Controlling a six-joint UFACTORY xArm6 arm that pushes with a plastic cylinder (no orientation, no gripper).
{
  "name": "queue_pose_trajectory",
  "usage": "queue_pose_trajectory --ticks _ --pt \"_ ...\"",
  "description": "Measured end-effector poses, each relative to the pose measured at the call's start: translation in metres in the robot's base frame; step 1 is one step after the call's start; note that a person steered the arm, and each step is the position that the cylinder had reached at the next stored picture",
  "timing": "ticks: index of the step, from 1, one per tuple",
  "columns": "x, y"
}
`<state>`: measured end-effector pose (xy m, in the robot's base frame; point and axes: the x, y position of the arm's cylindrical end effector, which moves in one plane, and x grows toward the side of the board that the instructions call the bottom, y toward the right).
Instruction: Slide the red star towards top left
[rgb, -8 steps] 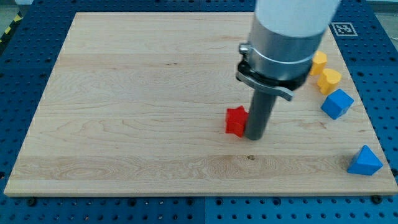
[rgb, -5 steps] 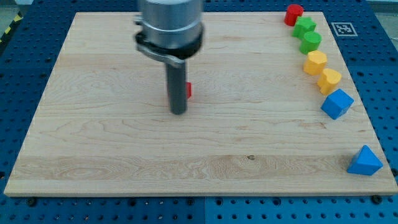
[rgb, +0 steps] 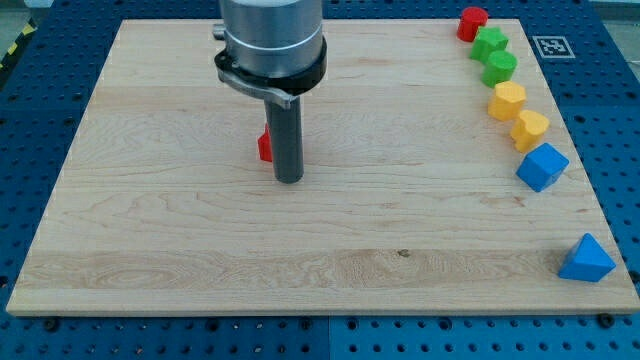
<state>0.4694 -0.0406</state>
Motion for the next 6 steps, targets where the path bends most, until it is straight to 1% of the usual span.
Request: queue_pose_trajectory --ticks 1,2,3,4,5,6 --pt "-0.019 -0.030" --pt "-0.045 -0.042" --pt "-0.055 -0.040" --pt "-0.046 -0.018" --pt "-0.050 0.005" --pt "-0.084 0.006"
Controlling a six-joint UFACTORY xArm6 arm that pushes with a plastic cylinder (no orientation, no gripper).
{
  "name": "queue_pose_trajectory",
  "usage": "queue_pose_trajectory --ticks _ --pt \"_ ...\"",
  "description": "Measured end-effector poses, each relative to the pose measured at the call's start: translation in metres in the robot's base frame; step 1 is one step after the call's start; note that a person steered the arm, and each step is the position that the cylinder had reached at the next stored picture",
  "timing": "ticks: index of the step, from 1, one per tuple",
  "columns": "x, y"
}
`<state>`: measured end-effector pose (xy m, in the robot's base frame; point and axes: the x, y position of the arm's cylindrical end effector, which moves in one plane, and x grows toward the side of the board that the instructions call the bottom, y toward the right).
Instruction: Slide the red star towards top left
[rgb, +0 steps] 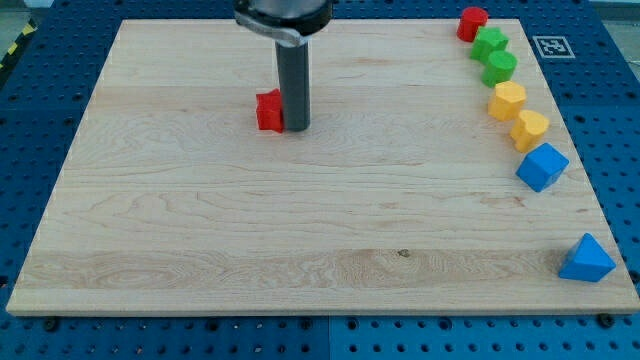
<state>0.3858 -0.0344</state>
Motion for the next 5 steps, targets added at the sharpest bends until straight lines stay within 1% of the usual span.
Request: queue_pose_trajectory --ticks 1,2,3,5 --pt "-0.025 -0.016" --pt "-0.020 -0.027" --pt "-0.002 -0.030" --pt "-0.001 -0.090"
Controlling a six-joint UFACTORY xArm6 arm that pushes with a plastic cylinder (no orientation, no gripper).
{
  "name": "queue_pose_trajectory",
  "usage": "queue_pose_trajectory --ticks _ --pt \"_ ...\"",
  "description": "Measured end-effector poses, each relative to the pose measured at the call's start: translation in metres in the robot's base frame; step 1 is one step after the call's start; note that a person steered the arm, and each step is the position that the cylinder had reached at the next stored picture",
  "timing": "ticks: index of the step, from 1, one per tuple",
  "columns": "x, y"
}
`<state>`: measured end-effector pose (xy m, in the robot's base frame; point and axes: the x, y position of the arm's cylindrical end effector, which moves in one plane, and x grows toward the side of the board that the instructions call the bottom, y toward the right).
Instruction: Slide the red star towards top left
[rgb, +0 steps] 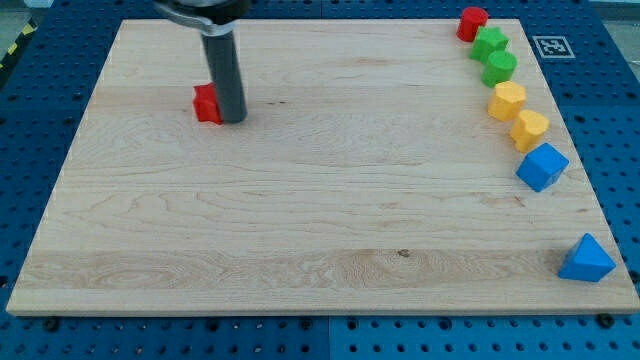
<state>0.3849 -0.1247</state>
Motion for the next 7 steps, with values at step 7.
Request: queue_pose_trajectory --ticks 7 --pt "-0.053 -0.106"
